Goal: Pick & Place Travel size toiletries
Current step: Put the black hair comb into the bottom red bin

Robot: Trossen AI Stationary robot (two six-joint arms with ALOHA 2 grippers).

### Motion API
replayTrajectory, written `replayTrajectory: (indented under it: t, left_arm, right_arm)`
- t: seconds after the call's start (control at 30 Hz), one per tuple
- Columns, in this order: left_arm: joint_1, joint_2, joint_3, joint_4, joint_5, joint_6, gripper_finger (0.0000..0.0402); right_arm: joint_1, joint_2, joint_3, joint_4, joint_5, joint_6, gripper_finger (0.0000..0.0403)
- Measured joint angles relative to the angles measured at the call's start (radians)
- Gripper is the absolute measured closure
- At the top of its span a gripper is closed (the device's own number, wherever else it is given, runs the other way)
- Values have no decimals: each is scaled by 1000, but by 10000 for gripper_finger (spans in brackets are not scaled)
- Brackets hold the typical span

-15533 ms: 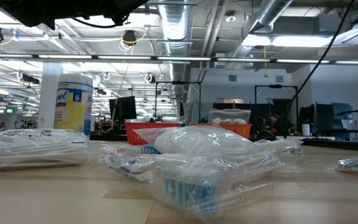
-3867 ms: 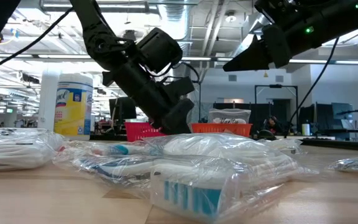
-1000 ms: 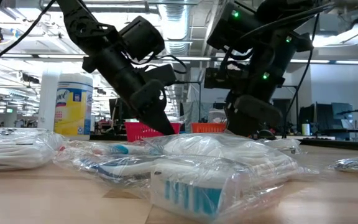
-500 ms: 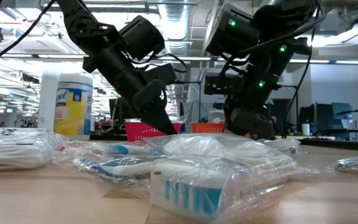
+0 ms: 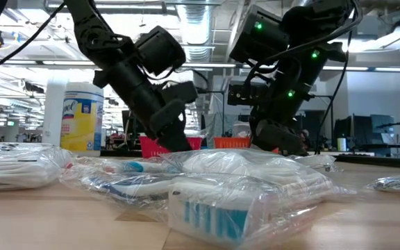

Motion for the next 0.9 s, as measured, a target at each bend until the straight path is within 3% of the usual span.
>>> replayTrajectory:
  t: [0.53, 0.9]
  left_arm:
    - [3, 17, 7, 1, 285, -27, 400]
    - [39, 15, 10, -27, 152, -139, 400]
  right_arm:
    - [-13, 0, -1, -1, -1, 15, 403]
    - [24, -2, -1, -41, -6, 45, 403]
